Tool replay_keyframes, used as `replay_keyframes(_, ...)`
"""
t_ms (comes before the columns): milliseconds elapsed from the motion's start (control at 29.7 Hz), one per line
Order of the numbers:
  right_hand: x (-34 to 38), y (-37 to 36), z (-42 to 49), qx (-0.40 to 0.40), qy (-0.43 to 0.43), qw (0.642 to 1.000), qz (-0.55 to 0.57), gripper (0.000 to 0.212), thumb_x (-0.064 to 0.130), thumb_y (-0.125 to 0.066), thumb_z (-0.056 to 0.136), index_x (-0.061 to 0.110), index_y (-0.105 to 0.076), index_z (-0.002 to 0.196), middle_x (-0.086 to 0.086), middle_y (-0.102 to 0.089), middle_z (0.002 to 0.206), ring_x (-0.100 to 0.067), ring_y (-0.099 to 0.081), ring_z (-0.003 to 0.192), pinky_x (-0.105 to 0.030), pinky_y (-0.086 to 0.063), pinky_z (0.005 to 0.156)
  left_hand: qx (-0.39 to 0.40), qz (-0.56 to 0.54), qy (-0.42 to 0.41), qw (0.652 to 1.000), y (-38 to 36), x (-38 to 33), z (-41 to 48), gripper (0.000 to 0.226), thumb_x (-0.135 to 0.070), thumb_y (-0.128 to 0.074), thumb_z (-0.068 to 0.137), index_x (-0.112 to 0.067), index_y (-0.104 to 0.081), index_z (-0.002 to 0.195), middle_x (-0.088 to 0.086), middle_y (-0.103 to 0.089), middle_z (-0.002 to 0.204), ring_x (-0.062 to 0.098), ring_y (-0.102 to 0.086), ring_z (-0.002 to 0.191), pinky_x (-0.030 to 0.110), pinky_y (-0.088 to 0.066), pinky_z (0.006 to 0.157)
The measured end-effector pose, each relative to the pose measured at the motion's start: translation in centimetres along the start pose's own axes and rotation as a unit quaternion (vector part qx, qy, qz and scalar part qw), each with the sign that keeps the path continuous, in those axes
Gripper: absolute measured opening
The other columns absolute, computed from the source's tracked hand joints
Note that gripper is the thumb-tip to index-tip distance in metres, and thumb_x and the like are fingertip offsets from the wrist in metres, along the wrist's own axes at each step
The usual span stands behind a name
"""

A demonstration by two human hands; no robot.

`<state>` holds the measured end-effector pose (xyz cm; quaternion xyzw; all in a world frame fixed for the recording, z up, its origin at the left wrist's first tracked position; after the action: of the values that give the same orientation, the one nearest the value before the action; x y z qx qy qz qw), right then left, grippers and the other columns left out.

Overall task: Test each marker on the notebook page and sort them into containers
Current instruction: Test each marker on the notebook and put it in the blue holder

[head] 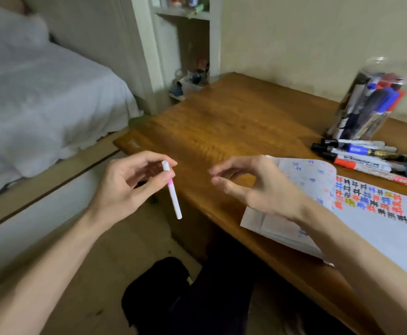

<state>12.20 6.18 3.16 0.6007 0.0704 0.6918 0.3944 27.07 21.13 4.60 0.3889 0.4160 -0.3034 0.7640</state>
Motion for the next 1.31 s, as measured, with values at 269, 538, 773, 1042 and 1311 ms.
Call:
replay_keyframes(269, 1.8, -3.6, 2.2, 0.028, 0.058, 0.998, -0.02, 0.019, 0.024, -0.072, 0.1, 0.016, -0.077, 0.117, 0.012, -0.077, 0.111, -0.005, -0.073, 0.098, -0.024, -0.06, 0.087, -0.017, -0.005, 0.047, 0.999, 2.8, 3.7, -4.8, 0.037, -0.031, -0.063, 0.091, -0.014, -0.07, 0.123, 0.007, -0.073, 0.107, 0.026, -0.067, 0.102, 0.049, -0.054, 0.091)
replay_keyframes(538, -2.1, 3.5, -1.6, -0.065, -0.014, 0.997, -0.046, 0.015, 0.025, -0.07, 0.101, 0.021, -0.079, 0.112, 0.014, -0.078, 0.103, -0.006, -0.074, 0.095, -0.027, -0.06, 0.086, 0.023, -0.039, 0.013, 0.999, -3.7, 2.1, 0.7, 0.024, -0.015, -0.06, 0.095, -0.011, -0.072, 0.115, 0.005, -0.073, 0.098, 0.027, -0.068, 0.092, 0.039, -0.056, 0.092)
replay_keyframes(773, -6.8, 12.3, -8.8, -0.178, -0.099, 0.976, -0.074, 0.013, 0.022, -0.07, 0.1, 0.018, -0.08, 0.108, 0.011, -0.079, 0.104, -0.007, -0.075, 0.093, -0.027, -0.061, 0.082, 0.101, -0.058, -0.024, 0.993, -14.4, -1.0, 5.6, 0.024, -0.026, -0.063, 0.093, -0.017, -0.074, 0.112, -0.004, -0.075, 0.099, 0.023, -0.071, 0.097, 0.025, -0.057, 0.085)
replay_keyframes(1042, -10.9, 17.2, -16.2, -0.236, -0.175, 0.952, -0.086, 0.012, 0.021, -0.078, 0.094, 0.022, -0.079, 0.106, 0.013, -0.078, 0.097, -0.011, -0.074, 0.089, -0.028, -0.061, 0.078, 0.199, -0.049, -0.052, 0.977, -26.5, -4.4, 9.6, 0.019, -0.033, -0.065, 0.096, -0.028, -0.072, 0.113, -0.021, -0.073, 0.107, 0.006, -0.068, 0.105, 0.014, -0.053, 0.081)
replay_keyframes(1311, -12.2, 19.8, -18.2, -0.307, -0.189, 0.927, -0.103, 0.012, 0.025, -0.083, 0.089, 0.027, -0.074, 0.097, 0.015, -0.075, 0.092, -0.008, -0.072, 0.085, -0.021, -0.059, 0.07, 0.212, 0.056, 0.032, 0.975, -33.2, -2.7, 14.3, 0.026, -0.029, -0.071, 0.096, -0.029, -0.068, 0.122, -0.008, -0.071, 0.114, 0.005, -0.068, 0.098, 0.018, -0.054, 0.073)
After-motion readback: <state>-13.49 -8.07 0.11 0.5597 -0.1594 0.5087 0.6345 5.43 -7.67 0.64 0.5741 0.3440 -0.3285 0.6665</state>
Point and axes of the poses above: each hand's wrist, its own z-axis towards the middle knuckle, its own y-axis out of the back of the hand, x = y × z, the point moved 10 cm from there along z, towards the middle knuckle
